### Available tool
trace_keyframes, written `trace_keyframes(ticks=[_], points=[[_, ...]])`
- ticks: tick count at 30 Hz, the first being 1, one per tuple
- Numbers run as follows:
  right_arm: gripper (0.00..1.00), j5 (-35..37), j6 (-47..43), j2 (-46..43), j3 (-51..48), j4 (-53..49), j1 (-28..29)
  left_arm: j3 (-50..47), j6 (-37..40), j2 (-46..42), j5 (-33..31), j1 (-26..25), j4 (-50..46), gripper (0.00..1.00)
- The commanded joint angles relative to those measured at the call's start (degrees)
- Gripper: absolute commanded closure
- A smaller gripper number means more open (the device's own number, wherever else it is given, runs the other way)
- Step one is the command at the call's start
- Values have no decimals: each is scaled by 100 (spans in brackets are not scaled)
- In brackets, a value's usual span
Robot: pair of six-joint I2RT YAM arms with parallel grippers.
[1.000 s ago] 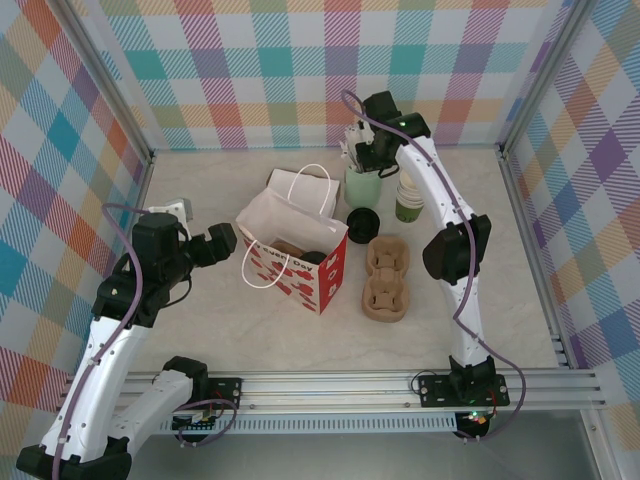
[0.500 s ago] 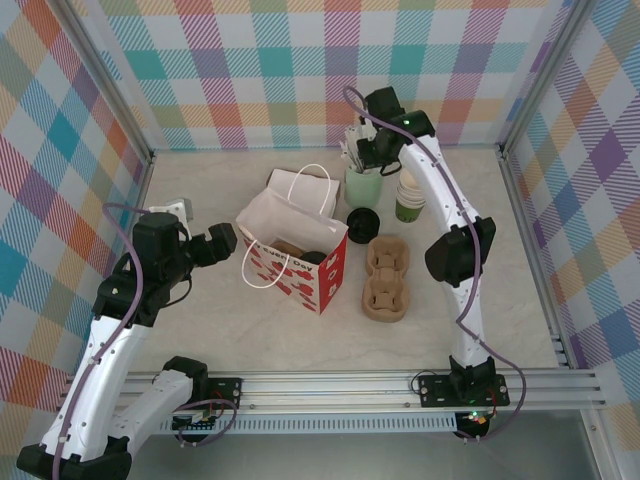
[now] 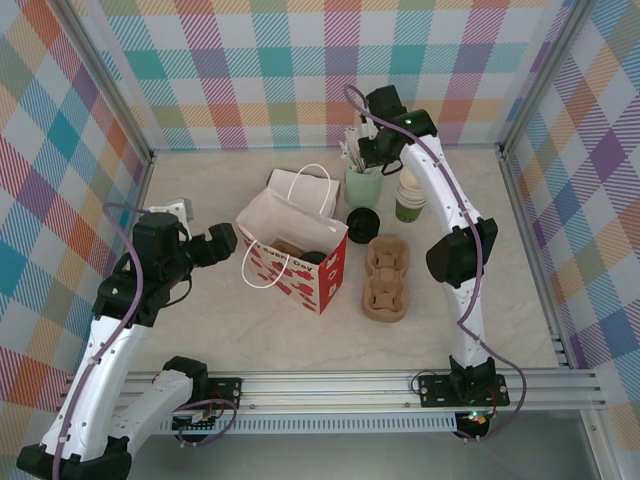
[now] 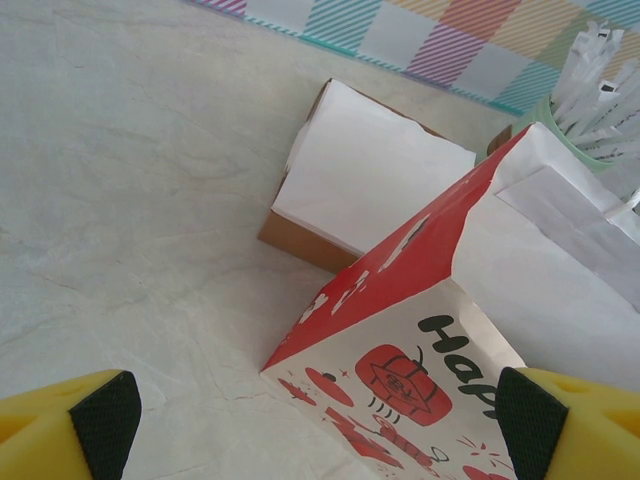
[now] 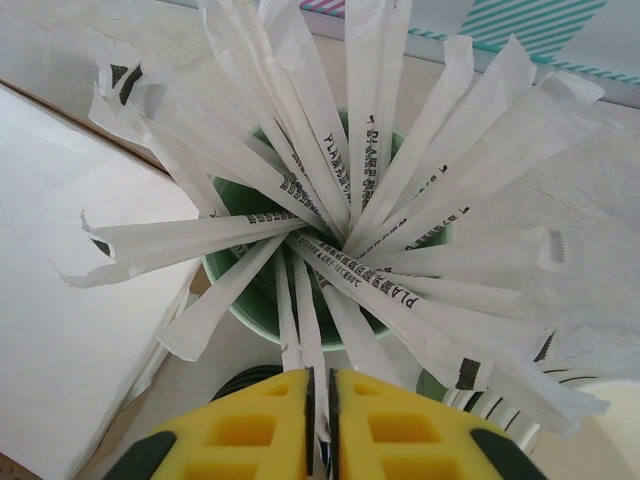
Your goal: Pack the takeout coffee
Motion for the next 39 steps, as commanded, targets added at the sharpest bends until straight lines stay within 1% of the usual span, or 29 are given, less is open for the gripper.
trace_keyframes(ticks=[1, 7, 12, 15, 17, 29, 33, 39], points=[[82, 100, -177, -331, 7, -136, 40, -20, -74, 21, 87, -5, 202, 7], [80, -30, -158, -320, 4, -285, 40, -15, -76, 29, 112, -3, 216, 6], [78, 83, -144, -186, 3, -408, 40, 6, -66, 29, 118, -5, 207, 6], [70, 97, -133, -100, 2, -446, 40, 7, -69, 29, 111, -5, 198, 6], [68, 102, -150, -33, 3, -429, 39, -1, -67, 30, 112, -3, 188, 6], [67, 68, -98, 231, 11, -352, 31, -20, -49, 12, 83, -8, 163, 6], [70, 35, -86, 234, 11, -326, 32, -20, -52, 12, 77, -1, 154, 6], [84, 27, -99, 208, 13, -333, 31, -35, -48, 3, 77, -9, 154, 6]])
